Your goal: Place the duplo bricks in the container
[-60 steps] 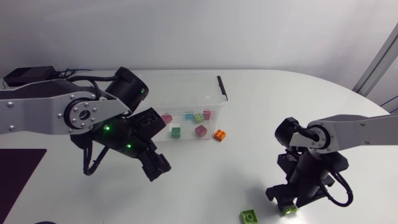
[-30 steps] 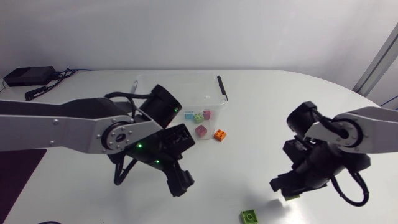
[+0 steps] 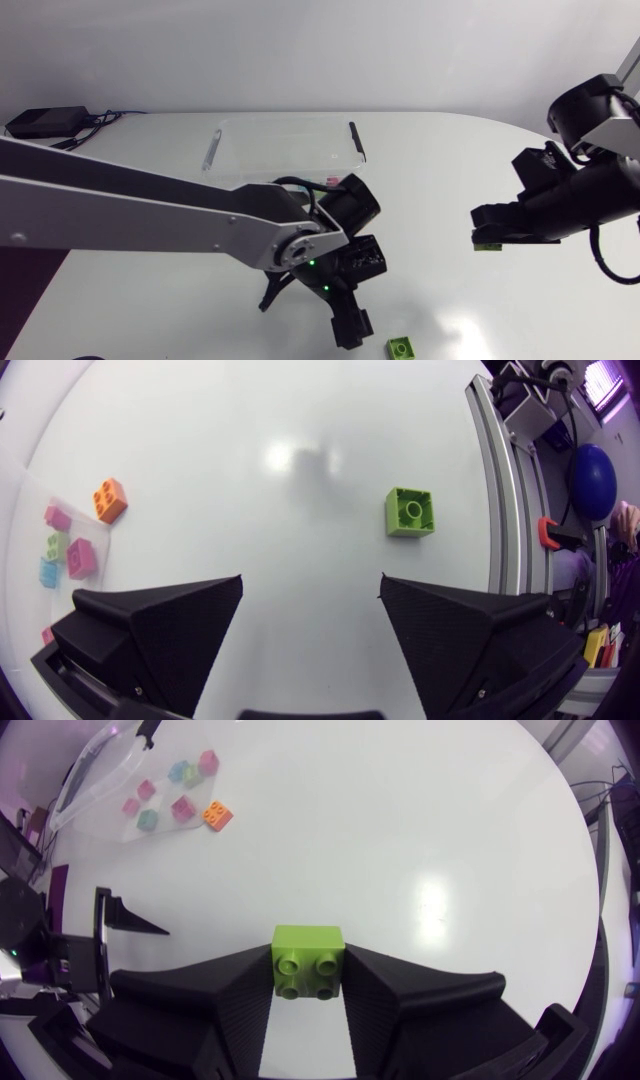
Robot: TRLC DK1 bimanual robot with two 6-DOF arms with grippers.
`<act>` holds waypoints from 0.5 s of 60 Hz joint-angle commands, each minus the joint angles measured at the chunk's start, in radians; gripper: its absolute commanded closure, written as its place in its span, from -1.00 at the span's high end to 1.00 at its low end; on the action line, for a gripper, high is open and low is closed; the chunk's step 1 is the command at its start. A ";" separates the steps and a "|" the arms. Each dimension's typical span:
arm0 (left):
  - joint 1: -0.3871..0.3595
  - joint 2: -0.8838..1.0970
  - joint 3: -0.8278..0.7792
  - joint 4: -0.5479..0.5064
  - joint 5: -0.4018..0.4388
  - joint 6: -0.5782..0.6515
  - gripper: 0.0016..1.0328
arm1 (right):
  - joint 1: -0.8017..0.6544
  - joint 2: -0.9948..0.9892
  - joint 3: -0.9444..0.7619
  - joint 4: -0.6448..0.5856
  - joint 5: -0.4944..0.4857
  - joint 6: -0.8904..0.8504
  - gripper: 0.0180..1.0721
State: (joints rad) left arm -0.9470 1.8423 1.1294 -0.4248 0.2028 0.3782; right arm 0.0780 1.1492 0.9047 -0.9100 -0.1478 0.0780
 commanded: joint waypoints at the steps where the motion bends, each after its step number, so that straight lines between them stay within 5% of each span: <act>1: -0.029 0.071 0.064 -0.043 0.020 0.016 0.85 | -0.052 -0.003 0.017 -0.015 -0.024 -0.023 -0.51; 5: -0.036 0.092 0.107 -0.083 0.026 0.011 0.68 | -0.075 -0.002 0.013 -0.015 -0.038 -0.038 -0.51; 11: -0.041 0.092 0.139 -0.126 0.112 -0.012 0.69 | -0.093 -0.002 0.002 -0.017 -0.038 -0.057 -0.50; 30: -0.115 0.192 0.293 -0.307 0.129 -0.082 0.76 | -0.124 -0.019 -0.016 -0.032 -0.042 -0.078 -0.50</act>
State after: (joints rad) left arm -1.0496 1.9785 1.3766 -0.6880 0.3149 0.3309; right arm -0.0353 1.1461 0.9058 -0.9211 -0.1837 0.0204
